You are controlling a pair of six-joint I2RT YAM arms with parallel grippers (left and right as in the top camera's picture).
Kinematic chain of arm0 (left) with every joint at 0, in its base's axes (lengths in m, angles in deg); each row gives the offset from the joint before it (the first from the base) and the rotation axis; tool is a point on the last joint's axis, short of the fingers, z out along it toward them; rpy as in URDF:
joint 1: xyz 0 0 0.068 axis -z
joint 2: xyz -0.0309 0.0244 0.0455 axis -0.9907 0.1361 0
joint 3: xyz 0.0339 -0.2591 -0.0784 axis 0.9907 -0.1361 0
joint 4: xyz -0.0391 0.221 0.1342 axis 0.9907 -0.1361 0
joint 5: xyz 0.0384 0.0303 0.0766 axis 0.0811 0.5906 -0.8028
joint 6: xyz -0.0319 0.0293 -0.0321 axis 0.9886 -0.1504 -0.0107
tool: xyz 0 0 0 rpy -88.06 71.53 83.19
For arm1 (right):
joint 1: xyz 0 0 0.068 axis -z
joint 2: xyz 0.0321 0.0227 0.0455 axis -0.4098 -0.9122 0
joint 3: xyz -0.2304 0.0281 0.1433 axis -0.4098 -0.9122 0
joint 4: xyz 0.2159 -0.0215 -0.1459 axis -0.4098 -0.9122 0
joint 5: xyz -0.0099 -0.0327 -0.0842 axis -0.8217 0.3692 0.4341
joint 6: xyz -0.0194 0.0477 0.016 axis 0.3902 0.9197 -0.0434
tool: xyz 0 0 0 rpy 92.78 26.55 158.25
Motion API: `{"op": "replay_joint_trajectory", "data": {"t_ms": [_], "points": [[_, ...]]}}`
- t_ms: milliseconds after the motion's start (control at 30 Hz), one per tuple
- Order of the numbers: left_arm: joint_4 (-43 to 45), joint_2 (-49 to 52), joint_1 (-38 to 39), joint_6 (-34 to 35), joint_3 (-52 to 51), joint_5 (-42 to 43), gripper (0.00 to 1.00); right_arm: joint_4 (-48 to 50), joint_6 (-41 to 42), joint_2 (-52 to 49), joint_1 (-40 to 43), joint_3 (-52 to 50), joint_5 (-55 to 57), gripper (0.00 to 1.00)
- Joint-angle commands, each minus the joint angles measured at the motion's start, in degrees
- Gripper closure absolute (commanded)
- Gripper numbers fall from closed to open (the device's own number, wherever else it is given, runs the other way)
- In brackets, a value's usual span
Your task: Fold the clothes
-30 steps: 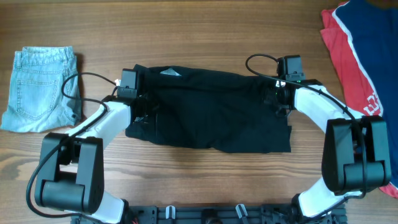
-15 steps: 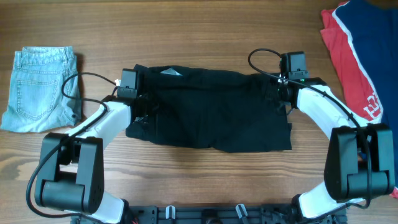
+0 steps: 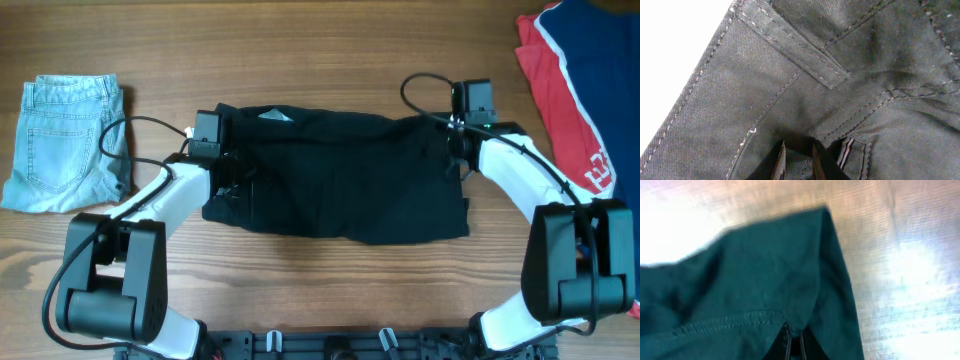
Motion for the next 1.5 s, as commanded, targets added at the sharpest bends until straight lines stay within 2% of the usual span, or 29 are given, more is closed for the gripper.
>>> {"op": "replay_joint_trajectory", "data": {"t_ms": [0, 233, 300, 367, 400, 433, 567, 667, 800, 833, 867, 933, 1000, 1067, 1167, 1200, 1300, 1467], "points": [[-0.9, 3.0, -0.4, -1.1, -1.0, -0.2, 0.82, 2.0, 1.7, 1.4, 2.4, 6.6, 1.0, 0.96], [-0.9, 3.0, -0.4, -1.1, -1.0, -0.2, 0.82, 5.1, 1.6, 0.1, 5.0, 7.0, 1.0, 0.94], [-0.9, 3.0, -0.4, -1.1, -1.0, -0.2, 0.82, 4.5, 1.5, -0.7, 5.0, 7.0, 1.0, 0.84], [-0.9, 3.0, -0.4, -1.1, -1.0, -0.2, 0.82, 1.9, 1.5, -1.5, 5.0, 7.0, 1.0, 0.8], [-0.9, 3.0, -0.4, -1.1, -1.0, -0.2, 0.82, -0.6, 1.5, -1.6, 5.0, 7.0, 2.0, 0.73], [-0.9, 3.0, -0.4, -1.1, -1.0, -0.2, 0.82, -3.2, 1.5, -1.6, 5.0, 7.0, 3.4, 0.72], [-0.7, 3.0, -0.4, -1.1, -1.0, -0.2, 0.9, -8.0, 1.5, -1.3, 5.0, 7.0, 4.6, 0.76], [-0.2, 0.9, -0.7, -1.1, -1.0, -0.2, 0.9, -10.8, 1.5, 1.4, 5.0, 7.0, 2.0, 0.77], [-0.5, -7.4, -0.9, -3.3, -1.0, -0.2, 0.9, -13.3, -3.7, 8.4, 5.0, 7.0, -10.8, 0.81], [-0.8, -10.8, -0.9, -4.8, -1.0, -0.2, 0.85, -14.4, -6.0, 10.1, 5.0, 7.0, -16.2, 0.81], [-1.2, -13.7, -0.9, -6.5, -1.0, -0.5, 0.74, -15.5, -6.2, 10.8, 4.8, 7.0, -19.1, 0.8], [-2.9, -17.9, -1.4, -6.9, -1.0, -3.8, 0.45, -18.3, -7.5, 10.8, 3.5, 7.0, -20.9, 0.8], [-5.0, -19.6, -3.3, -6.9, -1.0, -4.9, 0.34, -19.6, -7.5, 10.4, 1.4, 6.6, -20.5, 0.8], [-6.8, -18.5, -5.8, -8.3, -1.0, -4.2, 0.21, -19.3, -7.5, 10.4, -0.3, 6.1, -20.5, 0.76], [-5.0, -14.5, -9.9, -13.3, -1.0, 2.6, 0.03, -19.5, -7.5, 10.4, -2.4, 5.8, -20.5, 0.73], [-4.0, -12.6, -11.3, -13.4, -1.0, 4.1, 0.0, -19.6, -7.5, 10.4, -2.9, 5.8, -20.5, 0.73], [-0.7, -7.4, -14.1, -16.0, -1.0, 9.4, 0.0, -20.5, -7.4, 10.4, -4.1, 5.8, -20.5, 0.73], [3.8, 0.6, -15.3, -16.2, -1.0, 14.7, 0.0, -20.9, -6.9, 10.4, -4.5, 5.8, -20.5, 0.73]]}}
